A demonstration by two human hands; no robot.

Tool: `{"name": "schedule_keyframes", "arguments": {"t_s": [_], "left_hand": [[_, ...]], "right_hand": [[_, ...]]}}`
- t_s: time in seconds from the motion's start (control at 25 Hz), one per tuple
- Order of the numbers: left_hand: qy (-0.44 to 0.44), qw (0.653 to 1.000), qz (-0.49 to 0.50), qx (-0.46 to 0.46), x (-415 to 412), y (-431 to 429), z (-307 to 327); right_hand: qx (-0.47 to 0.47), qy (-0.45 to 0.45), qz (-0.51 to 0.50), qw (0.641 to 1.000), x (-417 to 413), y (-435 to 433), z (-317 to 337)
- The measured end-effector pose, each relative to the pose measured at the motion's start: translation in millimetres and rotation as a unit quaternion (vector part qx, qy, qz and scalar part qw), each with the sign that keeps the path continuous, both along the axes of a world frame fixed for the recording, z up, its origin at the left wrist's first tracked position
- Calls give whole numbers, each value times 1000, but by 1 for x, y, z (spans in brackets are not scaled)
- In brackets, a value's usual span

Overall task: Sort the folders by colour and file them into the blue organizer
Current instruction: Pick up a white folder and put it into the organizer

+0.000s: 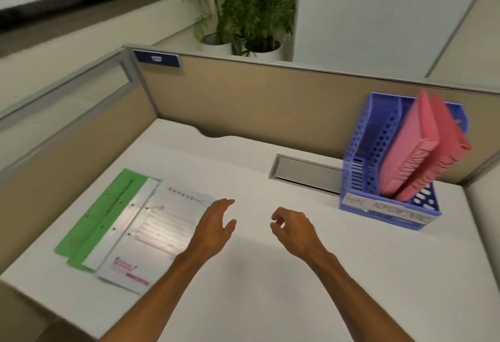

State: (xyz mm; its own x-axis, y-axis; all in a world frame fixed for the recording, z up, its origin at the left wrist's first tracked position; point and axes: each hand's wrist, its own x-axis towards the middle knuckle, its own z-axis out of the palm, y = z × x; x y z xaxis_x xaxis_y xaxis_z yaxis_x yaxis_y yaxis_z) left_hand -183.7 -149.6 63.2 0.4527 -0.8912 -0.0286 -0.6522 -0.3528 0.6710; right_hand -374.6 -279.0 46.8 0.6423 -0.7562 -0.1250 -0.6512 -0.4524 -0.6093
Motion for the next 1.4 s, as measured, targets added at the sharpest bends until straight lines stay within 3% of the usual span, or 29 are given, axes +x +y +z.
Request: {"name": "schedule_keyframes", "arguments": {"t_s": [0.16, 0.36, 0.48, 0.72, 0.88, 1.12, 1.4], "left_hand": [[21, 999, 33, 23, 82, 66, -14], [59, 995, 55, 62, 198, 127, -49], [77, 989, 80, 102, 247, 146, -69], [77, 979, 86, 168, 292, 160, -105], [71, 972, 91, 207, 298, 161, -122], [207, 942, 174, 200, 313, 144, -119], [353, 907, 168, 157, 321, 133, -91]], "right_hand": [[38, 12, 40, 998, 75, 56, -7], [94, -3, 9, 996, 168, 121, -37], [130, 42, -1, 991, 214, 151, -59], [209, 116, 33, 970, 266, 179, -92], [234, 144, -33, 961, 278, 185, -106], [224, 163, -30, 960, 278, 189, -116], [257, 111, -48, 959, 277, 178, -105]]}}
